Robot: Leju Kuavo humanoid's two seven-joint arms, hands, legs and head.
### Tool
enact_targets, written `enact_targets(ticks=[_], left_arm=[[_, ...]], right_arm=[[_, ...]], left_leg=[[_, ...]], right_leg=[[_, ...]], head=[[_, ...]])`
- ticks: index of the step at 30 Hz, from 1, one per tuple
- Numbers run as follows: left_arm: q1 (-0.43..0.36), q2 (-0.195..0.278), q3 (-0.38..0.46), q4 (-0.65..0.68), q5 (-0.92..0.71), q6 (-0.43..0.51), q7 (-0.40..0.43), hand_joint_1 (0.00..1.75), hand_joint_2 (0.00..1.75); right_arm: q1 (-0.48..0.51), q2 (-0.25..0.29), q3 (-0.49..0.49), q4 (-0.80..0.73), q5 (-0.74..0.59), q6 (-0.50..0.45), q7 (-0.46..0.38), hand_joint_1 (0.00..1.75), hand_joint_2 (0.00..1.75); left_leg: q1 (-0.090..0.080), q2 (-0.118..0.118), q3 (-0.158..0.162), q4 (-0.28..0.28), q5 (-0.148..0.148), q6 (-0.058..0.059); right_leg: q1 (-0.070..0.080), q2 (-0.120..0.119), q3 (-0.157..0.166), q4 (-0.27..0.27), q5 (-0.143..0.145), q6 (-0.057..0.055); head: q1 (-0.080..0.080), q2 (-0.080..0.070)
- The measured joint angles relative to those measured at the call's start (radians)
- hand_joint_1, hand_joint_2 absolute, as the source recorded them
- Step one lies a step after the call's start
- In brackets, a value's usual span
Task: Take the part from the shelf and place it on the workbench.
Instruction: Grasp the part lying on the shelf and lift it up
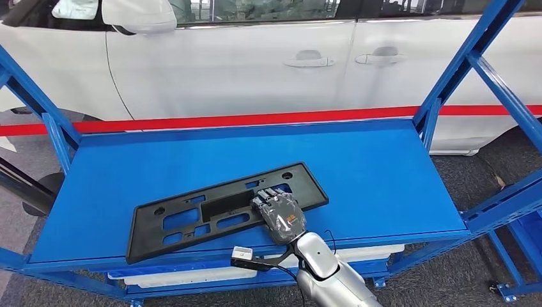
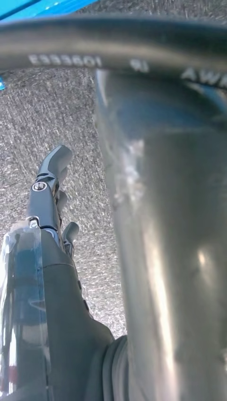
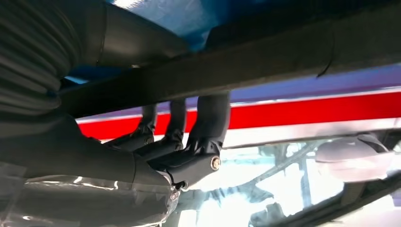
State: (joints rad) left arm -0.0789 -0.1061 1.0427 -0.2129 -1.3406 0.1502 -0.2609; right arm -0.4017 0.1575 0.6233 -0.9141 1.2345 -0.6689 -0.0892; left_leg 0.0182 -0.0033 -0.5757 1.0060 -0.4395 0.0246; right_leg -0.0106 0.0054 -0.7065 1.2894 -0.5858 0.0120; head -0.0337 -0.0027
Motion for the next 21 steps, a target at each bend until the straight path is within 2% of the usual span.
enact_targets(ticks=[1,3,4,5,8,10,11,13,14,15,16,18,19,21], left_arm=[[0.0,0.0,0.0,0.0,0.0,-0.001,0.0,0.0,0.0],[0.0,-0.002,0.0,0.0,-0.001,-0.002,0.0,0.0,0.0],[0.0,-0.003,0.0,0.0,-0.001,-0.002,-0.001,0.0,0.0],[0.0,-0.004,0.0,0.0,-0.001,-0.002,-0.001,0.0,0.0],[0.0,-0.004,-0.001,0.0,-0.001,-0.002,-0.001,0.0,0.0],[-0.001,-0.005,-0.001,0.0,-0.001,-0.002,-0.002,0.0,0.0],[-0.001,-0.006,-0.001,0.0,-0.002,-0.002,-0.002,0.0,0.0],[0.001,-0.006,-0.001,0.0,-0.002,-0.002,-0.003,0.0,0.0],[0.002,-0.006,-0.001,0.0,-0.002,-0.002,-0.003,0.0,0.0],[0.003,-0.005,-0.001,0.0,-0.002,-0.002,-0.003,0.0,0.0],[0.004,-0.005,-0.001,0.0,-0.002,-0.002,-0.003,0.0,0.0],[0.004,-0.005,-0.001,0.0,-0.002,-0.002,-0.003,0.0,0.0],[0.002,-0.006,-0.001,0.0,-0.002,-0.002,-0.003,0.0,0.0],[0.001,-0.006,-0.001,0.0,-0.002,-0.002,-0.004,0.0,0.0]], right_arm=[[-0.001,0.0,0.0,0.003,0.002,-0.001,0.001,1.73,1.75],[-0.004,0.0,0.0,0.006,0.003,-0.001,0.002,1.71,1.75],[-0.006,0.001,0.0,0.008,0.003,-0.001,0.002,1.71,1.75],[-0.009,0.001,0.0,0.01,0.004,-0.001,0.003,1.71,1.75],[-0.012,0.003,0.0,0.013,0.004,-0.001,0.003,1.71,1.75],[-0.013,0.004,0.0,0.016,0.004,0.0,0.003,1.71,1.75],[-0.013,0.005,0.0,0.018,0.004,0.0,0.003,1.71,1.75],[-0.013,0.005,0.0,0.021,0.004,0.0,0.003,1.7,1.75],[-0.012,0.005,0.0,0.022,0.004,0.0,0.003,1.69,1.75],[-0.012,0.005,0.0,0.024,0.004,0.0,0.003,1.68,1.75],[-0.012,0.005,0.0,0.025,0.004,0.0,0.003,1.68,1.75],[-0.012,0.005,0.0,0.028,0.004,0.001,0.003,1.72,1.75],[-0.012,0.005,0.0,0.029,0.004,0.001,0.003,1.74,1.75],[-0.014,0.005,0.0,0.031,0.002,0.0,0.003,1.75,1.75]], left_leg=[[0.0,-0.001,0.003,0.001,-0.002,-0.001],[-0.001,-0.004,0.009,0.002,-0.007,-0.006],[-0.003,-0.005,0.01,0.004,-0.009,-0.01],[-0.004,-0.005,0.01,0.004,-0.011,-0.015],[-0.004,-0.005,0.012,0.002,-0.014,-0.033],[-0.003,-0.003,0.0,0.038,-0.04,-0.043],[-0.001,-0.003,-0.022,0.086,-0.068,-0.047],[0.0,-0.003,-0.085,0.219,-0.131,-0.056],[0.001,-0.003,-0.11,0.27,-0.146,-0.059],[0.003,-0.002,-0.119,0.286,-0.14,-0.062],[0.004,-0.002,-0.111,0.264,-0.116,-0.064],[0.009,-0.002,-0.055,0.14,-0.046,-0.065],[0.009,-0.002,-0.027,0.08,-0.025,-0.063],[0.006,-0.003,-0.002,0.024,-0.017,-0.05]], right_leg=[[-0.001,0.0,0.014,-0.037,0.032,-0.002],[0.001,-0.001,0.077,-0.173,0.102,-0.009],[0.003,-0.001,0.103,-0.229,0.122,-0.014],[0.006,-0.001,0.117,-0.262,0.129,-0.018],[0.007,0.0,0.123,-0.279,0.13,-0.029],[0.001,-0.002,0.129,-0.289,0.135,-0.041],[-0.001,-0.004,0.132,-0.292,0.136,-0.045],[-0.001,-0.005,0.132,-0.292,0.135,-0.049],[0.0,-0.005,0.132,-0.291,0.134,-0.05],[0.0,-0.005,0.132,-0.29,0.134,-0.049],[-0.001,-0.004,0.134,-0.289,0.132,-0.048],[-0.002,-0.002,0.135,-0.283,0.127,-0.041],[0.0,-0.001,0.133,-0.276,0.122,-0.035],[0.004,0.003,0.128,-0.268,0.118,-0.023]], head=[[0.0,0.0],[0.0,0.0],[0.0,0.0],[0.0,0.0],[0.0,0.0],[0.0,0.0],[0.0,0.0],[0.0,0.0],[0.0,0.0],[0.0,0.0],[0.0,0.0],[0.0,0.0],[0.0,0.0],[0.0,0.0]])
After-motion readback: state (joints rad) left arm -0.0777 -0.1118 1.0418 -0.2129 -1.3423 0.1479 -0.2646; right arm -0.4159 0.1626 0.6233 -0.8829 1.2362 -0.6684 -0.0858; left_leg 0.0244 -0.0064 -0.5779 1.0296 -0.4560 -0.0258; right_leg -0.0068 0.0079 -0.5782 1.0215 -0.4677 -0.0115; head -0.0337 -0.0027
